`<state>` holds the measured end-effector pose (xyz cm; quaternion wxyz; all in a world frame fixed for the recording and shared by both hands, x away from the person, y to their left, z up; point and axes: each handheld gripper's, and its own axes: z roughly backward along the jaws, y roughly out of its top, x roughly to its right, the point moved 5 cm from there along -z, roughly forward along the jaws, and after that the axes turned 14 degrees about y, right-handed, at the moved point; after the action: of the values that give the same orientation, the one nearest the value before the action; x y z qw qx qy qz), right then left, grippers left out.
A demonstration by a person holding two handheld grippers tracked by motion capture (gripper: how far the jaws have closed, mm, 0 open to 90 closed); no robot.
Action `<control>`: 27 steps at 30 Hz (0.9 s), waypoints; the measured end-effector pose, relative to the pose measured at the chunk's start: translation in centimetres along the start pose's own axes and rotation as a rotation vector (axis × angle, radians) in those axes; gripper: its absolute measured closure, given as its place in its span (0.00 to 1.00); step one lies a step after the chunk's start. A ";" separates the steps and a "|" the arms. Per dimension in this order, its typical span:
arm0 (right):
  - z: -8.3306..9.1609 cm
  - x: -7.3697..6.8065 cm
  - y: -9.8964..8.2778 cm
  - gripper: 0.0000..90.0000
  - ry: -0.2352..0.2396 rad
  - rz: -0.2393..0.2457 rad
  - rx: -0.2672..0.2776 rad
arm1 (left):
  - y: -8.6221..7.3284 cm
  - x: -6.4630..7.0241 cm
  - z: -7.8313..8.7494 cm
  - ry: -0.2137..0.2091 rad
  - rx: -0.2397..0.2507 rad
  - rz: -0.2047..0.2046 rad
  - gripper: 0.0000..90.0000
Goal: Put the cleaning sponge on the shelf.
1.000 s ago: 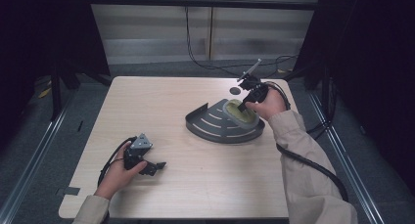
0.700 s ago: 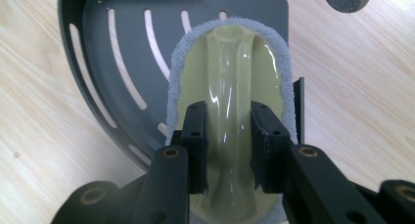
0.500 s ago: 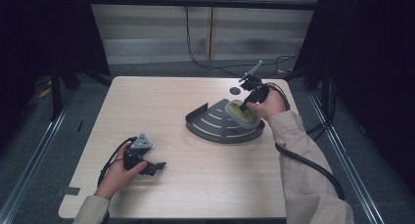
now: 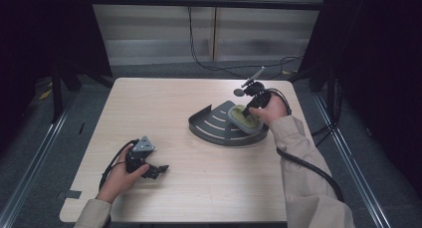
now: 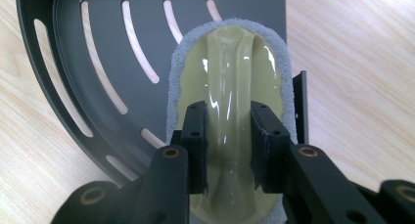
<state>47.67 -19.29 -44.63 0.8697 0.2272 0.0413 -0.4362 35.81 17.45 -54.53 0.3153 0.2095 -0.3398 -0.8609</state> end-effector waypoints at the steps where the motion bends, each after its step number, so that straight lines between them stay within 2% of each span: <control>1: -0.1 0.0 0.0 0.79 -0.003 0.003 0.001 | 0.0 0.0 0.0 0.000 0.000 0.000 0.07; 8: -1.0 0.4 -0.4 0.79 0.005 -0.013 -0.020 | 0.0 0.0 0.0 0.002 0.000 0.000 0.07; 13: -1.3 0.8 -0.8 0.79 -0.009 -0.020 -0.051 | 0.0 0.0 0.0 0.002 -0.001 0.000 0.07; 21: -2.0 1.5 -1.3 0.79 -0.005 -0.031 -0.098 | 0.0 0.0 0.0 0.004 -0.002 0.000 0.07; 27: -2.2 1.9 -1.6 0.78 -0.011 -0.043 -0.116 | 0.0 0.0 0.0 0.004 -0.001 -0.001 0.07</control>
<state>47.86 -20.54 -47.65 0.8721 0.1733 0.0667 -0.4527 35.81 17.45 -54.53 0.3159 0.2114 -0.3388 -0.8607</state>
